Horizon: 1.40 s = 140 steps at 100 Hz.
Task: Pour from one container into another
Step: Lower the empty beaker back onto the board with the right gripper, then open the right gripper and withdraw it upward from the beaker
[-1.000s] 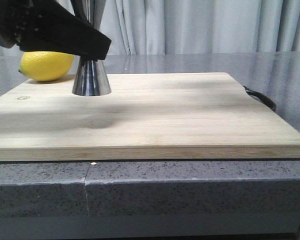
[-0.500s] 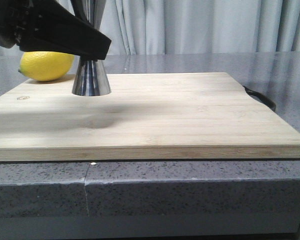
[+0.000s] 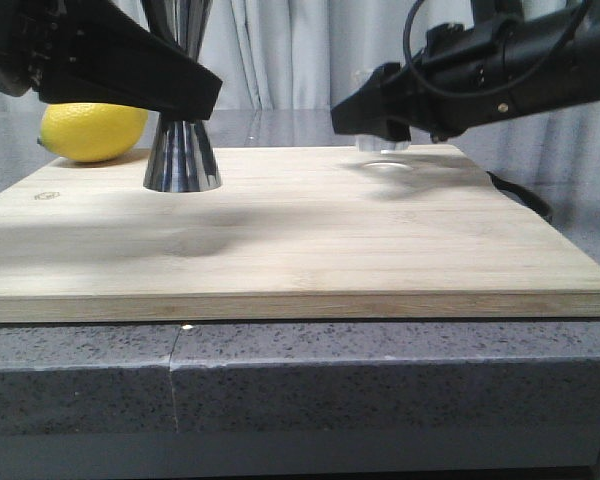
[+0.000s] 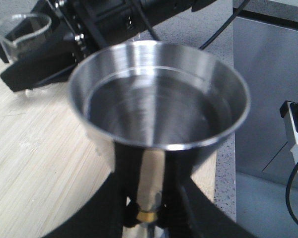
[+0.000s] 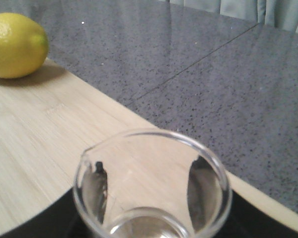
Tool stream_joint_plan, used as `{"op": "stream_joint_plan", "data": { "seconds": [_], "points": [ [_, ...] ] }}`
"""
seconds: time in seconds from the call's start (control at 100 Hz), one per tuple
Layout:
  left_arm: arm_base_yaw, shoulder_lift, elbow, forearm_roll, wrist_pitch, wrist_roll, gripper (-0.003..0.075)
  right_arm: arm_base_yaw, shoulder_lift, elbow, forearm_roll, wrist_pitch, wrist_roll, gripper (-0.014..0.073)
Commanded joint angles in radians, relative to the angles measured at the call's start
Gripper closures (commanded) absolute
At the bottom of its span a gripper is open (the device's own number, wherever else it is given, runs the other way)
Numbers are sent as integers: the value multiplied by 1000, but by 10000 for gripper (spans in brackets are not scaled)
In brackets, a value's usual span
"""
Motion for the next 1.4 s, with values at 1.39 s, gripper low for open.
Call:
{"op": "stream_joint_plan", "data": {
  "seconds": [1.39],
  "points": [
    [-8,-34,-29,-70,38,-7,740,-7,-42,-26,93,-125,-31,6]
  ]
}}
